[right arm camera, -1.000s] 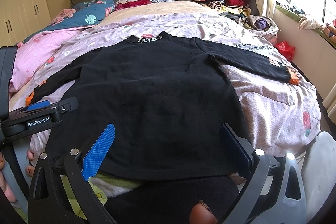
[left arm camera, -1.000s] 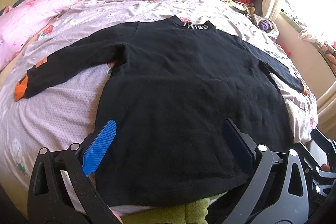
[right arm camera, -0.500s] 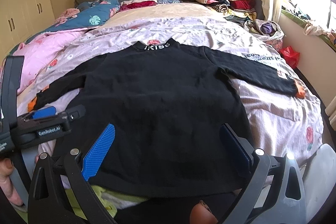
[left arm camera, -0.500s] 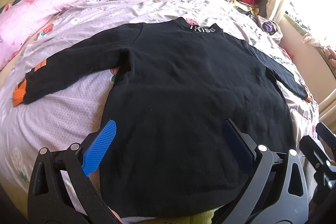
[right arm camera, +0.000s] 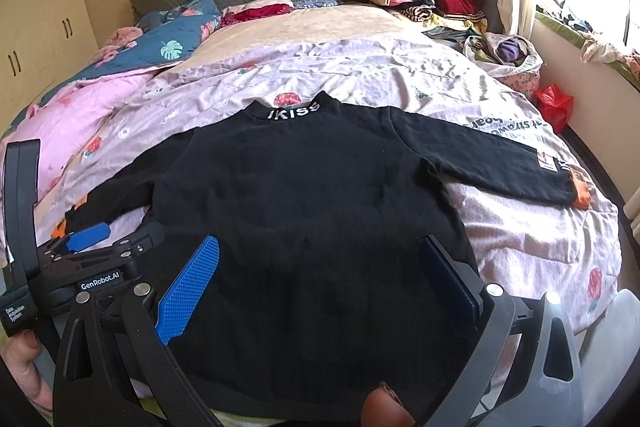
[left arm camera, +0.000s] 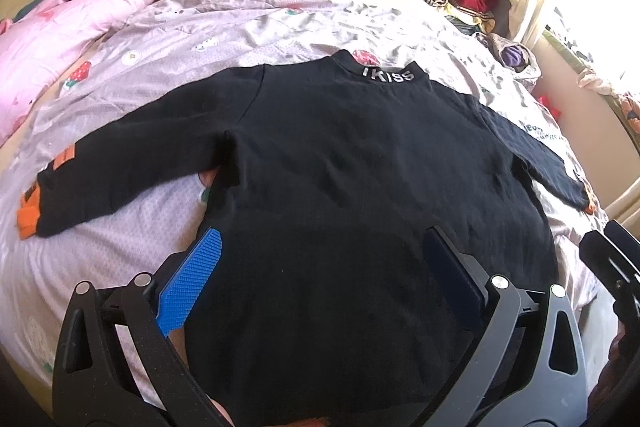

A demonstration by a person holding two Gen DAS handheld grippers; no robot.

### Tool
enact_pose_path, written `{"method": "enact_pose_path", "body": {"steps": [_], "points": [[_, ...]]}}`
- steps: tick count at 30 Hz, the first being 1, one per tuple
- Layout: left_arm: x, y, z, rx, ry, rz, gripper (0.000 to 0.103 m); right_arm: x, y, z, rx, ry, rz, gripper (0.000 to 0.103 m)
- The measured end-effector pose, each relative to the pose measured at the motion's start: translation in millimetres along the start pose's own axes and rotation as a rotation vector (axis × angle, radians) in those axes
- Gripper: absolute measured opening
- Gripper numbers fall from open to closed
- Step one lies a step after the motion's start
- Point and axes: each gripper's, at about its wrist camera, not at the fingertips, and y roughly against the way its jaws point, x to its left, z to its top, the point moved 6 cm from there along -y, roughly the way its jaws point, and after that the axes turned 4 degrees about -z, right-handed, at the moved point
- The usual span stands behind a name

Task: Fold small clothes
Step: 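Move the right gripper to the orange sleeve cuff and close on it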

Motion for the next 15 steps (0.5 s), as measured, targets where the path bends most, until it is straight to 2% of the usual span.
{"method": "enact_pose_path", "body": {"steps": [15], "points": [[-18,-32,47,0.014,-0.003,-0.020,0.095,-27,-28,39,0.008,-0.062,-0.031,0.099]]}}
